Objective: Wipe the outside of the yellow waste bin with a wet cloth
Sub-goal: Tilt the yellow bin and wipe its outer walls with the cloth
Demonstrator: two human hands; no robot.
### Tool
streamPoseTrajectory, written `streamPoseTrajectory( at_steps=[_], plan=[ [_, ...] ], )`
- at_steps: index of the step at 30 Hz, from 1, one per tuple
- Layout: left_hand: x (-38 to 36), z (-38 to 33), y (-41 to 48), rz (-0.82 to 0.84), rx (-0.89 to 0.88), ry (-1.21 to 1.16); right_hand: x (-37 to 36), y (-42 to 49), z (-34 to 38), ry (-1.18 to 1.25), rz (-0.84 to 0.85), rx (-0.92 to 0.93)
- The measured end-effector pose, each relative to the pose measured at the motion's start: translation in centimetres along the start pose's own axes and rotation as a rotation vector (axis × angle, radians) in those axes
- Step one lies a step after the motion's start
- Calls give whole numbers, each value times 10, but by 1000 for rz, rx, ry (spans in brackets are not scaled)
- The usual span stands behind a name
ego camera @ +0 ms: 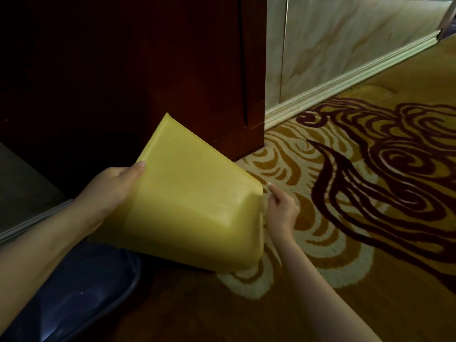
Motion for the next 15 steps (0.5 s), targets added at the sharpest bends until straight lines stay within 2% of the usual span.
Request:
streamPoseTrajectory(
  at_steps=[2,4,7,11,13,15],
  plan=[
    [-1,-2,0,16,16,-9,-12,6,19,-39,122,156],
    [-3,-6,0,34,30,-22,-19,2,17,-70,210,164],
    [-5,-20,-1,51,32,-38,-11,-9,-4,-21,153,6],
    [-8,-56,15,-38,18,-17,-3,-14,-24,-47,164,-246],
    [-12,-74,26,-62,42,2,0,-18,-22,-34,160,-276],
    [-20,-89,35,-48,70,84,7,-18,-9,-32,99,-232]
  ],
)
Point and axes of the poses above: each hand's wrist, its own y-axis towards the middle knuckle, its own x-axis out of the back of the hand, z = x × y, the point moved 3 cm from there along y, towards the middle knuckle, and after that the axes turned 10 degrees about x, right-handed, at the moved point
